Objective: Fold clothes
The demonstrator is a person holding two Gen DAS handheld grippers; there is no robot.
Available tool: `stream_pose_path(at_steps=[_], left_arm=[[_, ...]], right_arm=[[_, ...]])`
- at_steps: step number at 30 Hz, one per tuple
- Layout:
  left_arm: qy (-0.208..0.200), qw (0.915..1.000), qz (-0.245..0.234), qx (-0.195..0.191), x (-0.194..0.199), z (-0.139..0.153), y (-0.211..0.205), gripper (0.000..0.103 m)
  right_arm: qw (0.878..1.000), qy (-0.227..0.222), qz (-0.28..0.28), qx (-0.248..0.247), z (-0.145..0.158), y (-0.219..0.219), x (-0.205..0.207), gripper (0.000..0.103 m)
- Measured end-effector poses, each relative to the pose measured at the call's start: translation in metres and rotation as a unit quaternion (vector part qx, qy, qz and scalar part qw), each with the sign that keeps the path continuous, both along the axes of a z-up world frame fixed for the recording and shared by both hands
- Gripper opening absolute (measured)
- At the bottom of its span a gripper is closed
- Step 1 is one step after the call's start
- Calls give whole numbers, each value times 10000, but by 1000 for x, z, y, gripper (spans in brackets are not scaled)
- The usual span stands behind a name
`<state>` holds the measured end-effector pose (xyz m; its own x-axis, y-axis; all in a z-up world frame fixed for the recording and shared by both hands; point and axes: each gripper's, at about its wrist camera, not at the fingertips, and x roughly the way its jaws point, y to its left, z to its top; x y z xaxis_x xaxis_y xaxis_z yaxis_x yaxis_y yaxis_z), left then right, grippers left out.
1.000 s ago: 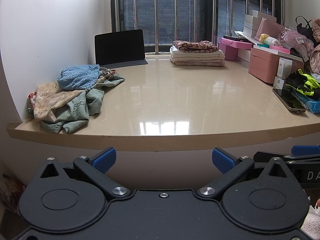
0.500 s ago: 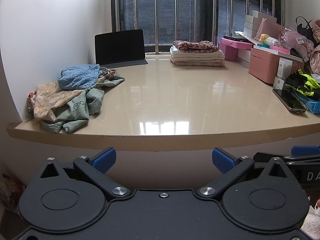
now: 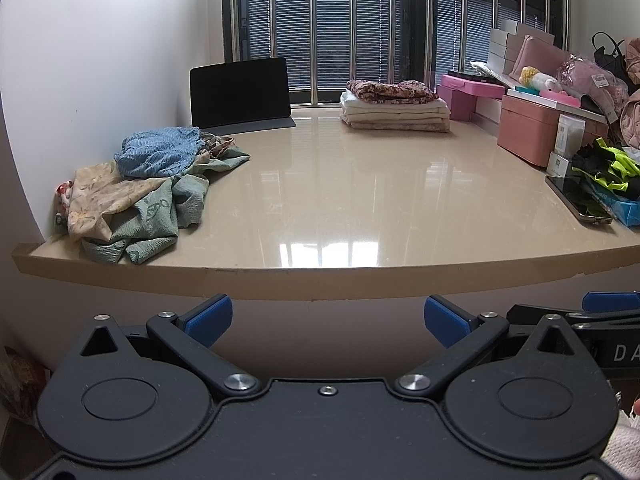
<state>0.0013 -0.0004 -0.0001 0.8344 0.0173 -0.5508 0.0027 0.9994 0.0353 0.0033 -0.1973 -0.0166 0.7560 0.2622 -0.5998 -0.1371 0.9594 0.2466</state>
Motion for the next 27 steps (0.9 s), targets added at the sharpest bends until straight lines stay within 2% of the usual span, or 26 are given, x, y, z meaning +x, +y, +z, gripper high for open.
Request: stream_pose_path(at_steps=[27], left_arm=[[4,10000,-3,46,0,0,-1,103]], right_arm=[[10000,4,-9,0,-2,1,-1,103]])
